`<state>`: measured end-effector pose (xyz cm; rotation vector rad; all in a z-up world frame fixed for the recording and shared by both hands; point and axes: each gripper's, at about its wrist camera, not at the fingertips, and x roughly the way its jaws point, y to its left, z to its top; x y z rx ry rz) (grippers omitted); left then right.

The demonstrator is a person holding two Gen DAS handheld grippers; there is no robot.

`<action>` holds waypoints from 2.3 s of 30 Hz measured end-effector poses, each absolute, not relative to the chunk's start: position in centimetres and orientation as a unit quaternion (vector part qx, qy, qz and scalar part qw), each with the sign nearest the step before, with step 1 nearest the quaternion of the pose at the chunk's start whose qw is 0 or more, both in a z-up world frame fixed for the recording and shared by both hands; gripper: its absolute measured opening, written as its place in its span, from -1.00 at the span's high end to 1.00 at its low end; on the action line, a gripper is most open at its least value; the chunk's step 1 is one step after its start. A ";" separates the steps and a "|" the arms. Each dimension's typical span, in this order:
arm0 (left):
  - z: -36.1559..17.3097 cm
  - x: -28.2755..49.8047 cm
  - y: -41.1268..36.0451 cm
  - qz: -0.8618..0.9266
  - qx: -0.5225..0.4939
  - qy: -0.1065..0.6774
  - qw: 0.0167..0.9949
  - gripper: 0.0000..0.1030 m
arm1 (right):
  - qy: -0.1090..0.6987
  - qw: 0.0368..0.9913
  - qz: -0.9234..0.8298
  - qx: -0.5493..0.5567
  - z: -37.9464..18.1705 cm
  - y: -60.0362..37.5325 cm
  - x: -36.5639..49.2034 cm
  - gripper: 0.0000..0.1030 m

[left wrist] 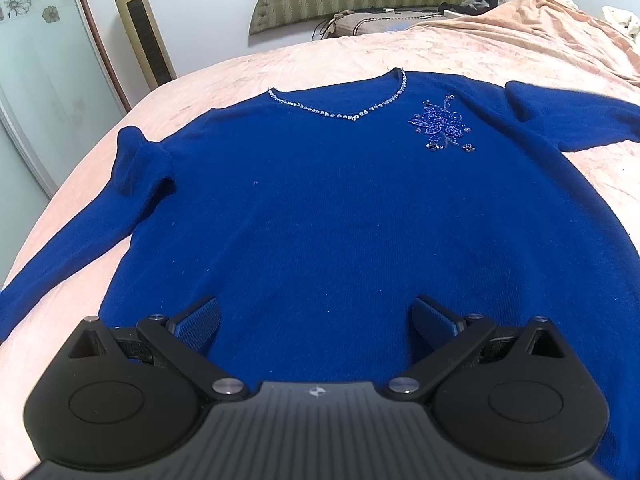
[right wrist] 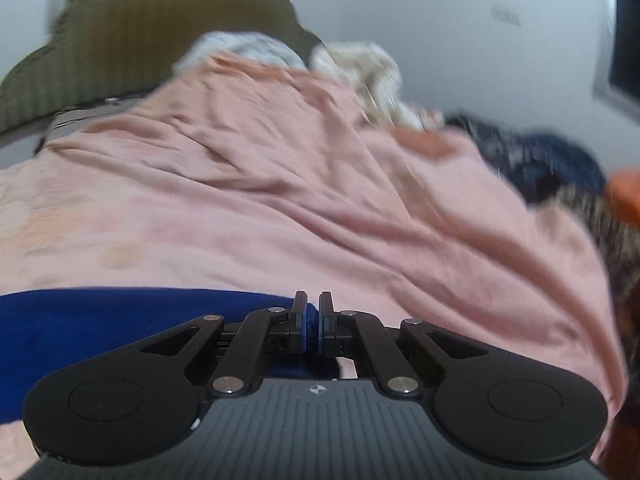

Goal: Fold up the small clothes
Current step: 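Grasp the sweater sleeve cuff with the right gripper and lift it, then carry the held sleeve across the sweater body toward the other sleeve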

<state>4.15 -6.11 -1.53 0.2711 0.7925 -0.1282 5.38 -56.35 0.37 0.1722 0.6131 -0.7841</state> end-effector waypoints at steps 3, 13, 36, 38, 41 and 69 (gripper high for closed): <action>-1.5 4.1 -6.4 -0.063 0.137 0.382 0.912 -1.00 | 0.287 0.865 -0.384 0.148 -1.2 -57.1 3.7 0.36; -1.7 4.4 -7.1 -0.068 0.142 0.384 0.910 -1.00 | 0.173 0.807 -0.213 0.523 -4.6 -55.4 -2.5 -0.31; -0.5 5.2 -6.6 -0.069 0.145 0.370 0.915 -1.00 | 0.144 0.866 -0.414 0.241 3.5 -58.5 1.5 0.82; -0.6 5.6 -6.2 -0.068 0.136 0.375 0.915 -1.00 | 0.148 0.878 -0.399 0.217 4.3 -56.9 2.2 0.82; -0.5 5.7 -5.8 -0.066 0.132 0.374 0.916 -1.00 | 0.154 0.900 -0.351 0.206 4.6 -53.6 3.5 0.81; -1.1 7.2 -2.7 -0.016 0.107 0.366 0.924 -1.00 | 0.265 0.949 -0.057 0.159 1.4 -26.1 13.7 0.77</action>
